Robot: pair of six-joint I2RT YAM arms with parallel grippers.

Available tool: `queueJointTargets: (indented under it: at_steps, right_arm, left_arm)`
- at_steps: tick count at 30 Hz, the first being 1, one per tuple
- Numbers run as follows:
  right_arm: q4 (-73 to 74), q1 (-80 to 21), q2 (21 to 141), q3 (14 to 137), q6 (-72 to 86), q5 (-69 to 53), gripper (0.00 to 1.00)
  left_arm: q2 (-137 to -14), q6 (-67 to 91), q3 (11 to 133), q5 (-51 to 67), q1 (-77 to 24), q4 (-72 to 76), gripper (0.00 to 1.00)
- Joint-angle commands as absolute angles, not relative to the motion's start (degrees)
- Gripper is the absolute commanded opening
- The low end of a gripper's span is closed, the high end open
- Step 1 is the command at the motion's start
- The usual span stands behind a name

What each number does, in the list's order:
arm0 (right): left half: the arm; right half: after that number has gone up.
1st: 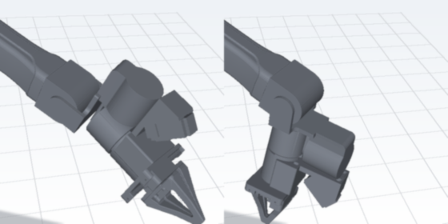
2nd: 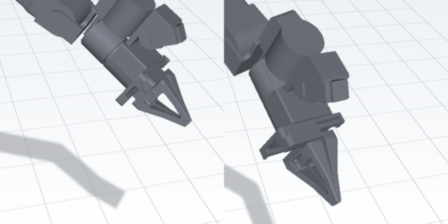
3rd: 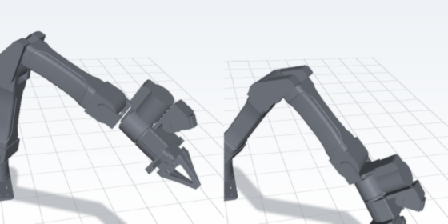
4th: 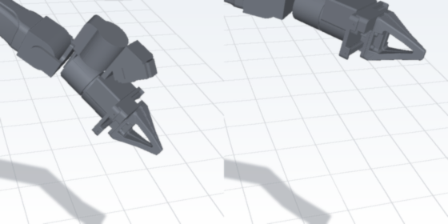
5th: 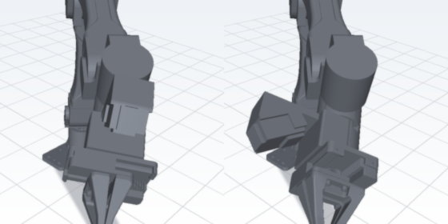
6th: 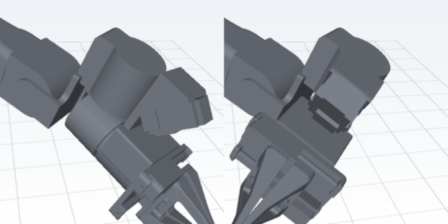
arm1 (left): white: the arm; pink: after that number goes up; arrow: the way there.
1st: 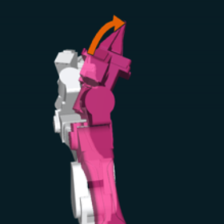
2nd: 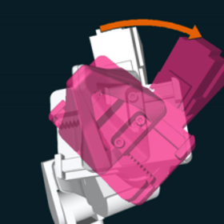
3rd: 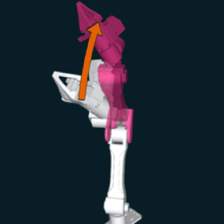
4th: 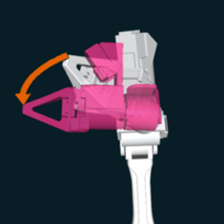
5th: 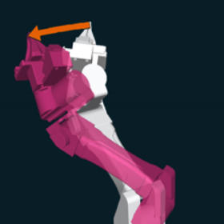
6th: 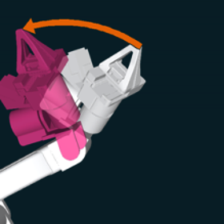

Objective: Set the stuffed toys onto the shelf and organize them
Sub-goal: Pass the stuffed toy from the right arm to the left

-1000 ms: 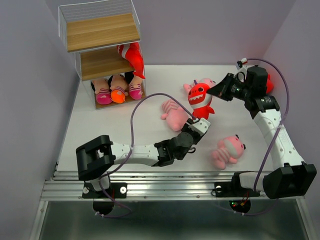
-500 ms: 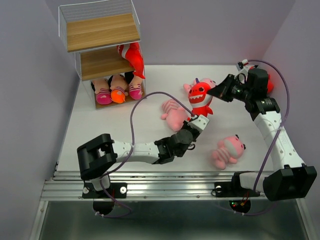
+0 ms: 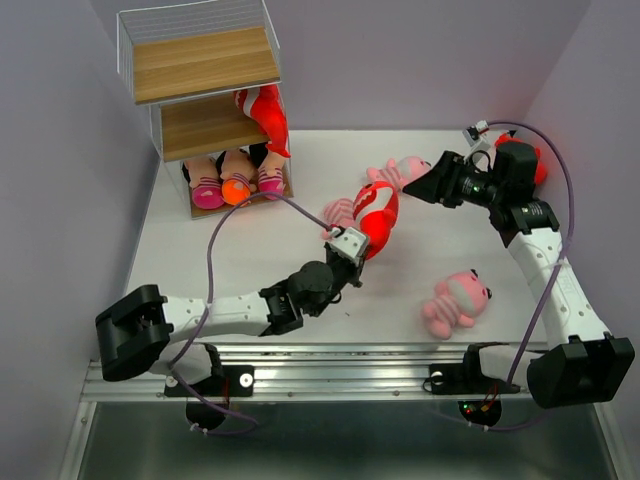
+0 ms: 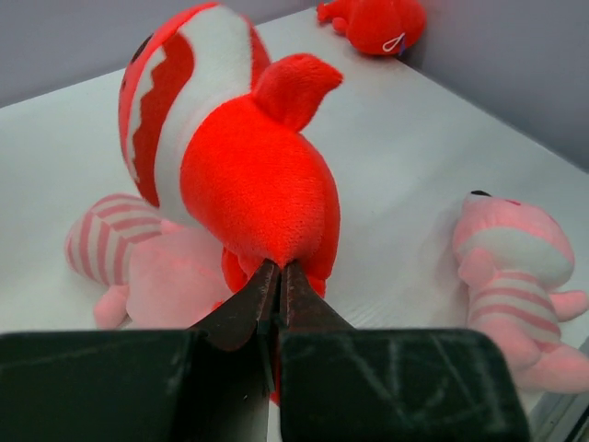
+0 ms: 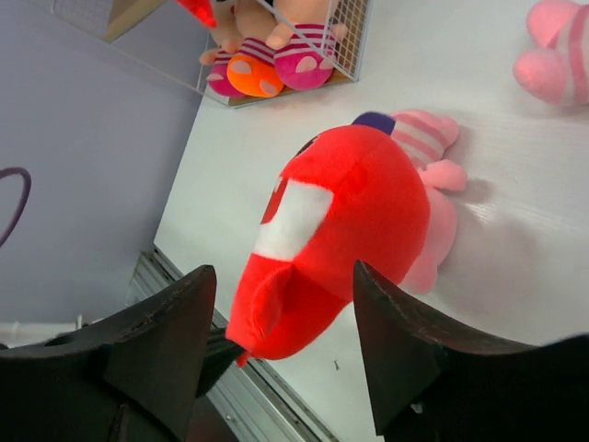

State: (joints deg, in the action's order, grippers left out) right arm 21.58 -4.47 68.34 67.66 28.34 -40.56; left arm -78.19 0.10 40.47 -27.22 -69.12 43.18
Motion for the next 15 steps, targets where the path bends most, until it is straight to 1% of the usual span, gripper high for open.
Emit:
queueJointTargets:
  at_steps: [1,3,4,9,13,15]
  right_arm:
    - [16.88,-4.48,66.8,67.32,22.25,-48.76,0.83]
    - [16.79,-4.48,66.71,67.5,19.01,-51.58,0.96]
    - [16.87,-4.48,66.62,67.59,17.59,-52.64,1.0]
    - [16.79,-4.48,65.13,66.8,11.52,-54.49,1.0]
    - [16.35,-4.48,65.13,63.29,7.91,-54.41,1.0]
    - [16.08,-4.48,65.39,62.06,6.77,-54.58,1.0]
  left_arm:
    - [-70.51,4.04,36.31,-26.19,-68.64,48.6,0.0]
    - [-67.78,5.53,33.41,-26.63,-68.38,48.95,0.0]
    - [-64.81,5.89,32.27,-26.8,-68.38,49.22,0.0]
    - [-54.68,7.21,25.94,-28.74,-68.12,48.78,0.0]
    - [-43.98,7.56,24.17,-30.06,-68.11,44.57,0.0]
    - [-40.62,6.68,24.17,-31.28,-68.03,40.71,0.0]
